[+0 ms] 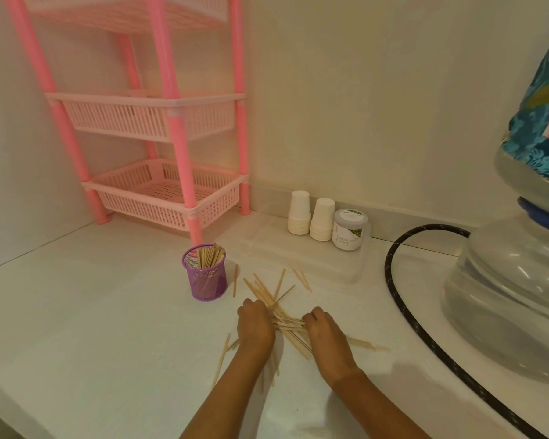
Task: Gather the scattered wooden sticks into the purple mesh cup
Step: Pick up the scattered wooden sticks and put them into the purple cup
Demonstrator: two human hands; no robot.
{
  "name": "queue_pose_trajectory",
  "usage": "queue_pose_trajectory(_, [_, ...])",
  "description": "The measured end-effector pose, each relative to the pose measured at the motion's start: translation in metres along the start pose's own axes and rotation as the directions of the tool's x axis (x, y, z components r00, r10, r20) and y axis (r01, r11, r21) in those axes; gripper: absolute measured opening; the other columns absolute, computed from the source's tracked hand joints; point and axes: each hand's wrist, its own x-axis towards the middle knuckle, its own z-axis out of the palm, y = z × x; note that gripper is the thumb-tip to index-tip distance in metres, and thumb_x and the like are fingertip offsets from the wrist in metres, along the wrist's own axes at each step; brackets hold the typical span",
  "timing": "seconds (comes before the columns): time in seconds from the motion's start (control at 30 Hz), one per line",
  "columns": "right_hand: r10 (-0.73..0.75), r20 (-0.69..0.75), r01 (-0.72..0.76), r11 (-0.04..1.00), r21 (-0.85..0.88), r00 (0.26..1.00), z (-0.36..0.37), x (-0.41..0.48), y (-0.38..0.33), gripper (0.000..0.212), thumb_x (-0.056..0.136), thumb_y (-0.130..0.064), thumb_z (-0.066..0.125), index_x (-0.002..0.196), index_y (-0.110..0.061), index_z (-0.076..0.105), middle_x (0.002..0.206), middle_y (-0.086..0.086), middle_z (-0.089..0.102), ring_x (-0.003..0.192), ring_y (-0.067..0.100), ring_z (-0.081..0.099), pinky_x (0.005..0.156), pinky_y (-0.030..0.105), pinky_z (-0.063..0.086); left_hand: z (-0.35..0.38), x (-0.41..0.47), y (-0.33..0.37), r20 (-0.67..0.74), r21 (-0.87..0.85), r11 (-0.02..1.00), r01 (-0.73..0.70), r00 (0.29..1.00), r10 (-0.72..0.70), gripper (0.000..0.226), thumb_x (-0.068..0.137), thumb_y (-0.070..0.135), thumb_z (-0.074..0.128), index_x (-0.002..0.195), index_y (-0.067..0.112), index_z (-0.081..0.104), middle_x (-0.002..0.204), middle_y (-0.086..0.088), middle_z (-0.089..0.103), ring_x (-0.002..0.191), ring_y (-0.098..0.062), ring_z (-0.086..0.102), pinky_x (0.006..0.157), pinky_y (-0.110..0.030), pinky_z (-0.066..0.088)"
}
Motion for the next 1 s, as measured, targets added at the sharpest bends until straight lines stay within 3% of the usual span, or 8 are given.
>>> queue_pose_trajectory(0.1, [0.018,-0.023,-0.016,0.999,0.052,1.000,-0.002,0.004,0.004,0.037,0.092,0.005,0.041,0.125,-0.012,0.046,0.123,0.005,0.055,0.110,0.019,0.053,0.092,0.029,0.043,-0.002,0.001,0.000,-0.047,-0.064,0.998,-0.013,0.999,0.010,0.026,0.097,0.005,0.035,0.117,0.004,0.051,0.118,-0.013,0.058,0.107,-0.025,0.056,0.086,-0.031,0.046])
queue_pose_trajectory(0.2, [0.088,-0.074,-0.074,0.982,0.173,0.993,-0.004,0.006,0.008,0.033,0.092,0.002,0.038,0.120,-0.013,0.048,0.116,0.003,0.059,0.104,0.020,0.054,0.088,0.028,0.040,-0.005,0.003,0.001,-0.060,-0.317,0.948,0.010,0.998,-0.031,0.031,0.100,0.013,0.023,0.120,0.004,0.045,0.117,-0.014,0.060,0.103,-0.028,0.058,0.084,-0.035,0.045])
queue_pose_trajectory(0.37, [0.150,-0.197,-0.074,0.935,0.347,0.969,-0.018,0.011,0.008,0.024,0.101,-0.016,0.031,0.106,-0.009,0.053,0.099,0.006,0.062,0.090,0.025,0.058,0.079,0.034,0.043,-0.010,0.012,0.003,-0.029,-0.722,0.692,0.018,0.998,-0.056,0.028,0.098,0.011,0.025,0.103,0.010,0.053,0.087,-0.002,0.056,0.083,-0.020,0.053,0.069,-0.026,0.044])
queue_pose_trajectory(0.47, [0.179,-0.208,-0.048,0.856,0.515,0.962,-0.032,0.016,0.006,0.022,0.101,-0.014,0.032,0.104,-0.008,0.052,0.098,0.004,0.060,0.080,0.020,0.055,0.068,0.032,0.043,-0.018,0.017,0.001,-0.145,-0.726,0.676,-0.127,0.989,0.031,0.030,0.094,-0.005,0.027,0.099,0.016,0.049,0.076,0.005,0.047,0.065,-0.006,0.046,0.056,-0.009,0.039])
queue_pose_trajectory(0.6, [0.245,-0.222,-0.025,0.721,0.693,0.944,-0.048,0.022,0.000,0.021,0.102,-0.019,0.030,0.103,-0.010,0.049,0.092,0.001,0.058,0.060,0.008,0.045,0.057,0.025,0.036,-0.021,0.022,-0.002,-0.293,-0.740,0.604,-0.295,0.950,0.106,0.032,0.095,-0.008,0.026,0.105,0.010,0.050,0.075,0.004,0.044,0.068,-0.011,0.042,0.066,-0.019,0.037])
queue_pose_trajectory(0.7, [0.265,-0.242,0.003,0.669,0.744,0.933,-0.055,0.023,-0.005,0.019,0.102,-0.020,0.030,0.100,-0.014,0.048,0.082,-0.009,0.055,0.049,0.004,0.040,0.047,0.016,0.032,-0.022,0.024,-0.004,-0.348,-0.783,0.507,-0.360,0.930,0.122,0.033,0.099,-0.003,0.024,0.100,0.016,0.050,0.072,0.003,0.045,0.062,-0.007,0.042,0.062,-0.018,0.038])
queue_pose_trajectory(0.83, [0.258,-0.250,0.025,0.650,0.760,0.933,-0.058,0.019,-0.008,0.019,0.102,-0.023,0.029,0.098,-0.018,0.047,0.067,-0.013,0.046,0.041,0.004,0.038,0.041,0.015,0.032,-0.046,0.037,-0.004,-0.485,-0.798,0.392,-0.457,0.874,0.031,0.038,0.100,-0.003,0.024,0.091,0.023,0.049,0.072,0.001,0.049,0.058,-0.003,0.045,0.056,-0.013,0.039])
queue_pose_trajectory(1.0, [0.272,-0.230,0.010,0.626,0.780,0.934,-0.058,0.017,-0.005,0.021,0.102,-0.026,0.028,0.097,-0.018,0.046,0.064,-0.011,0.045,0.042,0.005,0.029,0.041,0.015,0.028,-0.092,0.074,-0.012,-0.555,-0.785,0.369,-0.497,0.830,-0.063,0.021,0.103,0.008,0.023,0.102,0.014,0.044,0.084,-0.004,0.054,0.070,-0.014,0.050,0.054,-0.023,0.042])
